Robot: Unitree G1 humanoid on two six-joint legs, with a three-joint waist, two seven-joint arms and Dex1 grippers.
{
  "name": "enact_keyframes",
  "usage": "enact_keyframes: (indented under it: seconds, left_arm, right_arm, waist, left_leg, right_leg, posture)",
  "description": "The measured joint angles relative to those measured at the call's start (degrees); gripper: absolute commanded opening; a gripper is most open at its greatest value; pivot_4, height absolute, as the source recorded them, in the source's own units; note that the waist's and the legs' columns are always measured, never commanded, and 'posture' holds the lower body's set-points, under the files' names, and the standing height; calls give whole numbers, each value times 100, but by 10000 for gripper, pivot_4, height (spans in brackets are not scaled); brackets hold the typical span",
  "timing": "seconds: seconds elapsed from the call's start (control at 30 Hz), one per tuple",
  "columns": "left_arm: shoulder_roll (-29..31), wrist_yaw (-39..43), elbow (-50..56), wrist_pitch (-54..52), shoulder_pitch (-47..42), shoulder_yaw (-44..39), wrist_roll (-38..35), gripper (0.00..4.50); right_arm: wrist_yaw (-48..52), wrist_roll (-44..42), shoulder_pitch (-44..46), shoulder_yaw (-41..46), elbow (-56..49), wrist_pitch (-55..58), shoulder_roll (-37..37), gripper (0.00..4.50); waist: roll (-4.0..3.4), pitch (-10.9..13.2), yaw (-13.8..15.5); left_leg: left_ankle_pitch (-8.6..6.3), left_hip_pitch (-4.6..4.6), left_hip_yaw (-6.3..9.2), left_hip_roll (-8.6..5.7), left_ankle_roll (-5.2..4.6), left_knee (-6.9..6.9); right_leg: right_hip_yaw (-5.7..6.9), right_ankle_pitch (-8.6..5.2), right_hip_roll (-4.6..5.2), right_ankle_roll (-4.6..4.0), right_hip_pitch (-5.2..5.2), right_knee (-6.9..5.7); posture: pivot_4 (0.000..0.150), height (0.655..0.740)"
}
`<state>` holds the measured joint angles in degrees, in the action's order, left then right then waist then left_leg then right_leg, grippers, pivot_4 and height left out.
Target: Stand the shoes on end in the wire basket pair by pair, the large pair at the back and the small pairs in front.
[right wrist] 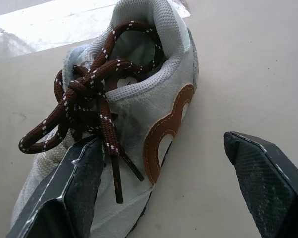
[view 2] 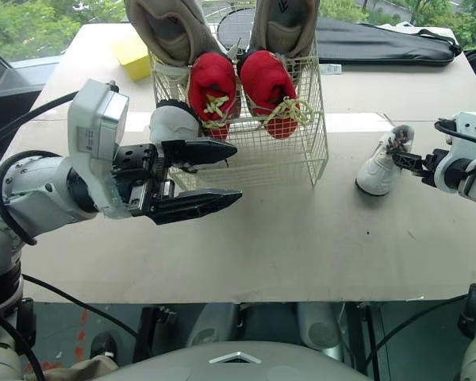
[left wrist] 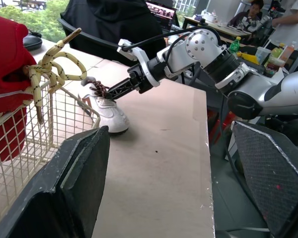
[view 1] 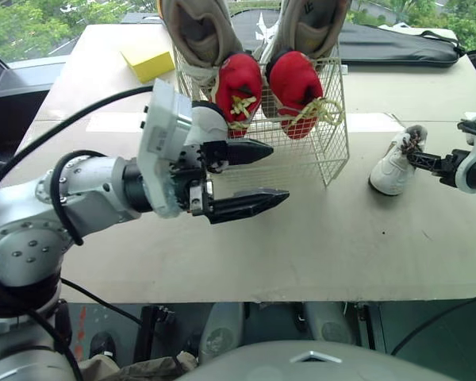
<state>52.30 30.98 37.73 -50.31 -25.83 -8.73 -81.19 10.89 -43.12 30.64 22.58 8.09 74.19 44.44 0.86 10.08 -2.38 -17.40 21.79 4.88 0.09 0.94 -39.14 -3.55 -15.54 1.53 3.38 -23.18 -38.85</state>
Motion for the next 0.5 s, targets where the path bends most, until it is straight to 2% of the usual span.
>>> enact_keyframes:
  seconds: [0.37, 0.5]
  left_arm:
    - [-6, 52, -9, 3, 50, -6, -1, 42774]
    - [-38, 70, -9, 3, 70, -5, -1, 42774]
  right_arm:
    - [436, -27, 195, 350, 312, 821, 325, 37616]
    - [490, 47, 247, 286, 361, 893, 103, 37616]
  waist:
    - [0, 0, 15]
    - [0, 0, -12]
  left_leg:
    - [-1, 3, 1, 0, -1, 0]
    - [-1, -3, -2, 3, -1, 0]
  right_leg:
    - [0, 0, 0, 0, 0, 3]
    - [-6, 0, -8, 0, 0, -1]
  posture:
    - [1500, 7400]
    - [1500, 7400]
